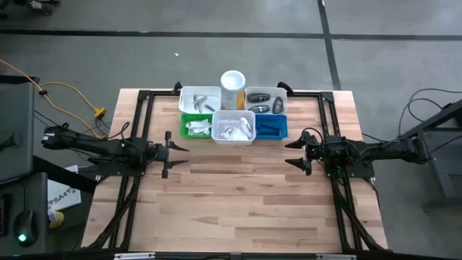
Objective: Pick & Place Travel size toiletries
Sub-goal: Return to Home Position
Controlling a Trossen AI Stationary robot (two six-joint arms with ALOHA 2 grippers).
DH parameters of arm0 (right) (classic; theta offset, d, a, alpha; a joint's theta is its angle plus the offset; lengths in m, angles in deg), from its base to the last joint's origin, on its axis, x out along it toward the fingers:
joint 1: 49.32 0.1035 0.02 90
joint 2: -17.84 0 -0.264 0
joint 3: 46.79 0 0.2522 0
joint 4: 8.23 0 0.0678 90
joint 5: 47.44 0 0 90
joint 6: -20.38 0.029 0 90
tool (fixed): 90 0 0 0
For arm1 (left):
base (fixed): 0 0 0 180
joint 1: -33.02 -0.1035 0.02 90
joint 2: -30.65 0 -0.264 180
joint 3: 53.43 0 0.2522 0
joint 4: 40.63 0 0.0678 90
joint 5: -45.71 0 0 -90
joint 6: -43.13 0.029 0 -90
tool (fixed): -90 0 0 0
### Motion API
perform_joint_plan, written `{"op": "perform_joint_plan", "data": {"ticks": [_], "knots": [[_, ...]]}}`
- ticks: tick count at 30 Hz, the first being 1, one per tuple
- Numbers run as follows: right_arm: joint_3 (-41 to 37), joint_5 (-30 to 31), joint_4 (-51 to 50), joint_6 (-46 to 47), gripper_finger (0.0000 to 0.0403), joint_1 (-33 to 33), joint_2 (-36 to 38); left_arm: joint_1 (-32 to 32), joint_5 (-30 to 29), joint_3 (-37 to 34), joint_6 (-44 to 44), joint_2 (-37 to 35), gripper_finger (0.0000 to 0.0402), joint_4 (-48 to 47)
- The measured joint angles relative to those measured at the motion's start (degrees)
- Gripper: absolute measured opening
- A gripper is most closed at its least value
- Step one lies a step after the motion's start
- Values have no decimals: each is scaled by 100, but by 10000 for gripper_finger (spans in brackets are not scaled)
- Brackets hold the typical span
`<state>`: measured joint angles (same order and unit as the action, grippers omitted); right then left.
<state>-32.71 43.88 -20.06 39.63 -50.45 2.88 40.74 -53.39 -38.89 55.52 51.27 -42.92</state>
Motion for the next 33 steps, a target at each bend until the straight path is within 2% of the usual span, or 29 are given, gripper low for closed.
{"op": "perform_joint_plan", "data": {"ticks": [7, 11, 17, 22, 33], "knots": [[-1, 0, 0, 1, 346, -1, 1, -872, 753, -7, -127, -904, 183, -839], [0, 0, 0, 0, 346, 0, 1, -1137, 1010, -9, -262, -1334, 183, -1102], [0, 0, 0, 0, 346, 0, 0, -1147, 981, -9, -133, -1355, 183, -1102], [-1, 0, 0, 0, 346, -2, 1, -1147, 983, -9, -564, -1355, 184, -1098], [-1, 0, 0, 0, 346, -1, 0, -1147, 1050, -11, -531, -1479, 184, -1083]]}}
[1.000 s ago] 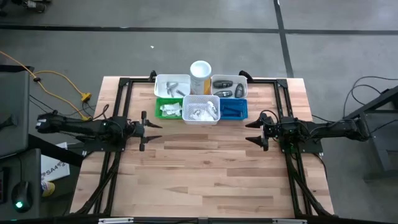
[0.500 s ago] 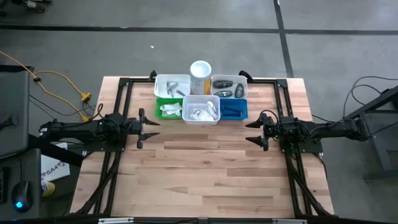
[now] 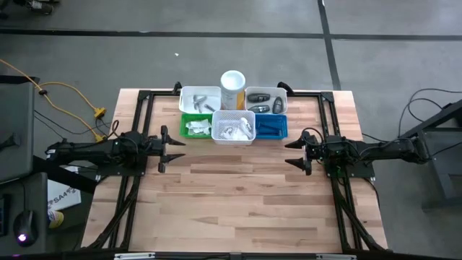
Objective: Pick & Place Travel size toiletries
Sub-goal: Return to Home Position
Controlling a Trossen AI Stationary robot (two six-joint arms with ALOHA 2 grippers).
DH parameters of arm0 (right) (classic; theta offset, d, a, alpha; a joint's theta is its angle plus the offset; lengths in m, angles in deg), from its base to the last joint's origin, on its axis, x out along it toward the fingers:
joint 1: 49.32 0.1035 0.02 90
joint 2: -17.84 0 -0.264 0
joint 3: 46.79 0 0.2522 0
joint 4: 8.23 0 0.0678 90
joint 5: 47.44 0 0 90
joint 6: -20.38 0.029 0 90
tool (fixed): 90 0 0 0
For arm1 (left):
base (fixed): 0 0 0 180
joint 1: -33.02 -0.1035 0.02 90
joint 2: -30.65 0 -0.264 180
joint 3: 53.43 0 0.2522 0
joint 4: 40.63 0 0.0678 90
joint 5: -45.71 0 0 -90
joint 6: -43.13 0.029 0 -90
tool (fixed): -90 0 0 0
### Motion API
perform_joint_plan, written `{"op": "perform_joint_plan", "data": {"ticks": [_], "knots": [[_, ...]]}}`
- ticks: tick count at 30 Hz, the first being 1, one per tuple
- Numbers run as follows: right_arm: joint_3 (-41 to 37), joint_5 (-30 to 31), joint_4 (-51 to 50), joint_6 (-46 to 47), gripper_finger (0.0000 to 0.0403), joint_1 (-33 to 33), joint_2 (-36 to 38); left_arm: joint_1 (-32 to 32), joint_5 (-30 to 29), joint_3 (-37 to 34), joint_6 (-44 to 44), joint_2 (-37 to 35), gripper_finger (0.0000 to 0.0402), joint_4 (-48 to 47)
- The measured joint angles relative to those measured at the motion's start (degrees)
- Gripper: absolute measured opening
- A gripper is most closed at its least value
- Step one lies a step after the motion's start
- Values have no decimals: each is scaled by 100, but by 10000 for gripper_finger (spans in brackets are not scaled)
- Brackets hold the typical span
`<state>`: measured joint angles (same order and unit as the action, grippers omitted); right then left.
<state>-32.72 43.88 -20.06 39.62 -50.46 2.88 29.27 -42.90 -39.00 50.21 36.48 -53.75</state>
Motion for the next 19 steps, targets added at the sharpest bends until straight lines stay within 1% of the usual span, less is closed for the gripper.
{"op": "perform_joint_plan", "data": {"ticks": [19], "knots": [[-1, 0, 0, 2, 346, 1, 0, 0, -73, 2, 17, 2, 184, -15]]}}
